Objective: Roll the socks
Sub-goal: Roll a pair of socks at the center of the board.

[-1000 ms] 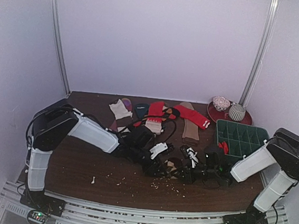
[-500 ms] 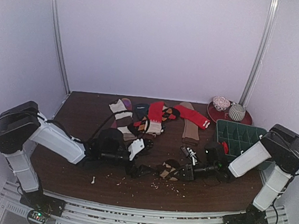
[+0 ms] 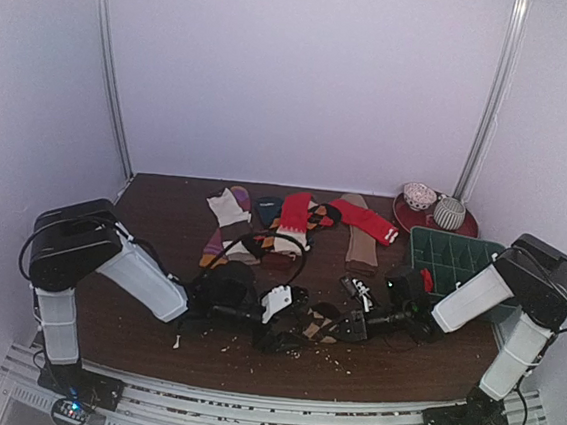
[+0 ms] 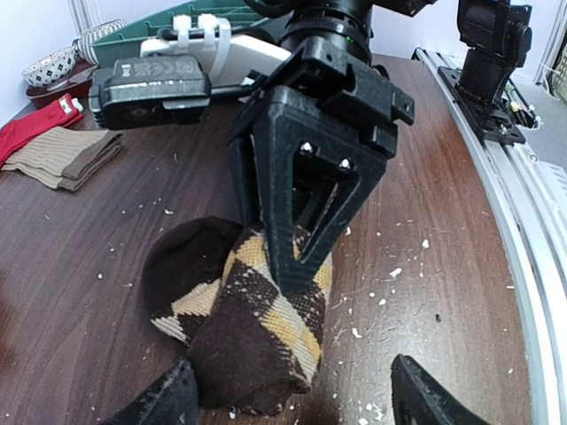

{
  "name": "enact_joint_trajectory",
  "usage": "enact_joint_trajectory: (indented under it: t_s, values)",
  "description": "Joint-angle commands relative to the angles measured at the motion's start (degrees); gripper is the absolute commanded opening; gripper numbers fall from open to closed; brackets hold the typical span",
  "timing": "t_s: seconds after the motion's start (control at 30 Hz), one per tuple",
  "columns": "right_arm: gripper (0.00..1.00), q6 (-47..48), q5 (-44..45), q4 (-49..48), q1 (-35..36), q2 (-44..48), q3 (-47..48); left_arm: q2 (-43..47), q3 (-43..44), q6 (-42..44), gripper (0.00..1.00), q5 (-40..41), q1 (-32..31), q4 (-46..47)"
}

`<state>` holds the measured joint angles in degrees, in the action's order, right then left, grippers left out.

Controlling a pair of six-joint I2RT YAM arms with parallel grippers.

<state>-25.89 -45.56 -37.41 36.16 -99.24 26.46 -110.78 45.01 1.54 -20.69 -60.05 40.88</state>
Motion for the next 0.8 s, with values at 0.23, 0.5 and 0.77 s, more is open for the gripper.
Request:
enact_joint_trajectory:
  t_s: [0.23,0.5,0.77]
  values:
    - [0.14,0.06,1.81,13.85,0.50,-4.74,-2.56,-5.84,3.67,-2.70,0.73,-1.42,0.02,5.22]
    - [0.14,-0.54,1.87,13.77,0.49,-4.81,-2.34,-9.29,5.81,-5.35,0.51,-7.32,-0.06,3.00]
    - [0.14,-1.79,2.11,13.15,0.49,-4.74,-2.64,-10.66,5.82,-7.02,0.43,-9.34,-0.62,2.76]
